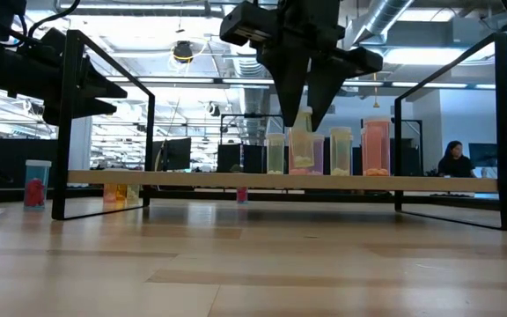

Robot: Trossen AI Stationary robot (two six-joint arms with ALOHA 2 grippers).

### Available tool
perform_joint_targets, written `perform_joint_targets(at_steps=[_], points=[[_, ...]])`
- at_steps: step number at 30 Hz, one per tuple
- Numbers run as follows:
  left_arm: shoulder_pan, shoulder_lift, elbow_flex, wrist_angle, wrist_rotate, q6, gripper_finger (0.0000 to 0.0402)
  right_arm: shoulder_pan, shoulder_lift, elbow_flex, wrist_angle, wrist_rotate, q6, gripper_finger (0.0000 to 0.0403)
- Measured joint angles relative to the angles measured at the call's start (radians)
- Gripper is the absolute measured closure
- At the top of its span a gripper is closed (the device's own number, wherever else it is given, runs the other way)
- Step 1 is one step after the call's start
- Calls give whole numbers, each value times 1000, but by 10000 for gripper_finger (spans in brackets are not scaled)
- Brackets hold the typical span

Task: Pick and place medicine bottles onto shelf by color
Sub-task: Put the yellow pill bottle on the shelf

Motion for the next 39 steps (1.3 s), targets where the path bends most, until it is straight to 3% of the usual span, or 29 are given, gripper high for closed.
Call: perform_joint_targets(at_steps=[39], points=[[0, 0, 0, 0, 0, 0, 137, -3, 0, 0, -39, -11, 96, 252]])
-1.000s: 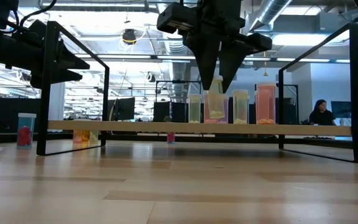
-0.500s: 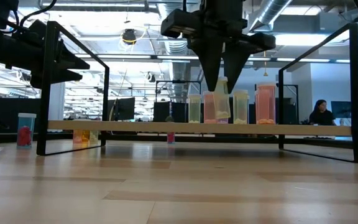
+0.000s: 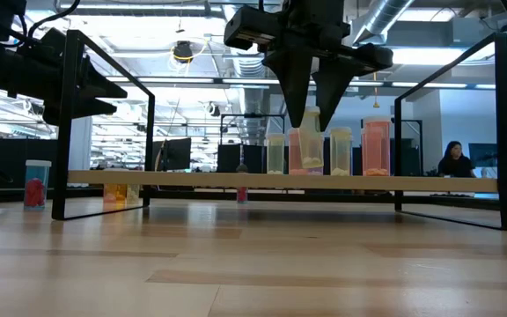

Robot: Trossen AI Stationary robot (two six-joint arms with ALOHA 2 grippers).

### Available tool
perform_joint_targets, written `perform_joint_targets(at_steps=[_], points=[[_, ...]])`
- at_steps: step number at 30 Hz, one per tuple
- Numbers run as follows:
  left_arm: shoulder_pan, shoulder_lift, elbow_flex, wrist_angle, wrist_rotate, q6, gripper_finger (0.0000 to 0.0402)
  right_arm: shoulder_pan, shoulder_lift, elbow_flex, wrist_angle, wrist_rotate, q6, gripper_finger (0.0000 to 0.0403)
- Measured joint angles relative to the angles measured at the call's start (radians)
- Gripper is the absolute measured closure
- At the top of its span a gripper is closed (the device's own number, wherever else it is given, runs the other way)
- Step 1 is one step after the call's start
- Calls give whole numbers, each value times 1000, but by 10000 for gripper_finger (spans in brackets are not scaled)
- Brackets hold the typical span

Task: Pick and place medicine bottles onto shelf by color
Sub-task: Put the yellow pill bottle on the shelf

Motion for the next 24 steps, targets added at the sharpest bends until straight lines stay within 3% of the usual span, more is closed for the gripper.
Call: perform_joint_targets(at_steps=[24], points=[[0, 0, 0, 0, 0, 0, 137, 2, 0, -53, 60, -31, 48, 252]])
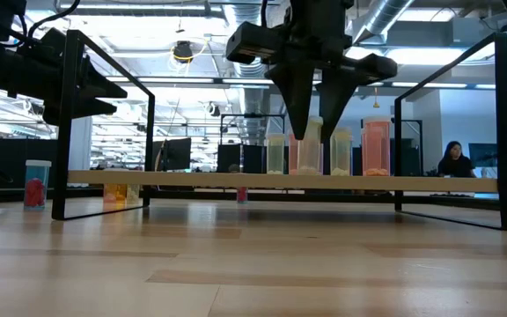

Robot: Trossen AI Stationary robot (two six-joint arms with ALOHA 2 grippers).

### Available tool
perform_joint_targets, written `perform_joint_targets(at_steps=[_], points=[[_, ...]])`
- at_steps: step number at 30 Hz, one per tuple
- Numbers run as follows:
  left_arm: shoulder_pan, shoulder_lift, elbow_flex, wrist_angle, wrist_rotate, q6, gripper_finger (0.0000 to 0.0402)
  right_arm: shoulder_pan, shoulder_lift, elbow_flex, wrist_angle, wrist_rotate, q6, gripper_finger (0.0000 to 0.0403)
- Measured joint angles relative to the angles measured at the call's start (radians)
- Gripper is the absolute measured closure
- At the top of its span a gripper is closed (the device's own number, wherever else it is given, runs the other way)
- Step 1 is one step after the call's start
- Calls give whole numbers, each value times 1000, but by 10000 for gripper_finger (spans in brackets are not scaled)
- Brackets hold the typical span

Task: Pick and place medicine bottles onto shelf by color
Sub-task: Put the yellow pill bottle on the shelf, then put the blue pill bottle on the shelf

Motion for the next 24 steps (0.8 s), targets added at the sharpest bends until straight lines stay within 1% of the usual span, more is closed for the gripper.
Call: perform_joint_targets(at_steps=[6, 9, 12, 18, 21, 24], points=[[0, 0, 0, 0, 0, 0, 137, -11, 0, 0, 2, 0, -6, 251], [0, 0, 0, 0, 0, 0, 137, -14, 0, -1, 1, 0, -6, 243], [0, 0, 0, 0, 0, 0, 137, -16, 1, -2, 1, 0, -6, 225], [0, 0, 0, 0, 0, 0, 137, -19, 1, 0, -5, -9, -7, 177], [0, 0, 0, 0, 0, 0, 137, -21, 3, 53, -65, -10, -8, 160], [0, 0, 0, 0, 0, 0, 137, -26, 0, 119, -139, -3, 6, 153]])
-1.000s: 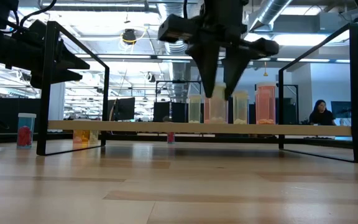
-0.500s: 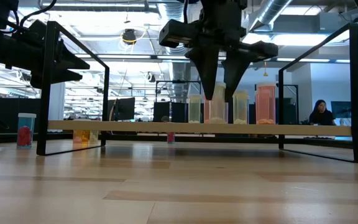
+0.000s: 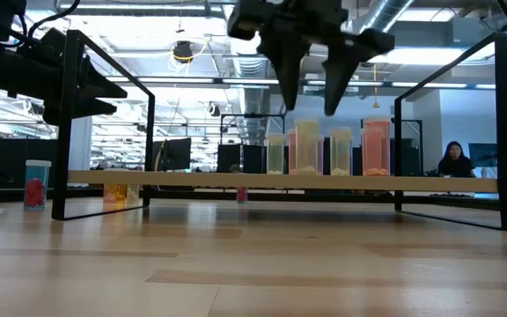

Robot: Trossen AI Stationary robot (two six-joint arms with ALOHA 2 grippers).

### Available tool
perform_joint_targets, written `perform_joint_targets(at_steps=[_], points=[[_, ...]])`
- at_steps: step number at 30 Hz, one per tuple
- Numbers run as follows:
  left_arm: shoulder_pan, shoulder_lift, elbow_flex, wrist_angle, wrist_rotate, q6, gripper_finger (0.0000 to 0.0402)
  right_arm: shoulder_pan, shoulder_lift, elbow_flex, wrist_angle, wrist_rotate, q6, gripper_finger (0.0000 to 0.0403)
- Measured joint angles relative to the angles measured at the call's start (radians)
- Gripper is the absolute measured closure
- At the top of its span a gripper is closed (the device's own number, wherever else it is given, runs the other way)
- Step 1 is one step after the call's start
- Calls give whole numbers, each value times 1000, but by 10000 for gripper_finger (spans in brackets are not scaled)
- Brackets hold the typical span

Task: Pick and place medicine bottles onto shelf by color
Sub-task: Put the blue pill bottle on the shelf

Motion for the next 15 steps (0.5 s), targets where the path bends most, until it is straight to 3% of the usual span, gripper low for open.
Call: perform_joint_targets(at_steps=[9, 15], points=[[0, 0, 0, 0, 0, 0, 137, -12, 0, 172, -160, 153, 9, 153], [0, 0, 0, 0, 0, 0, 137, -65, 0, 215, -115, 283, -110, 153]])
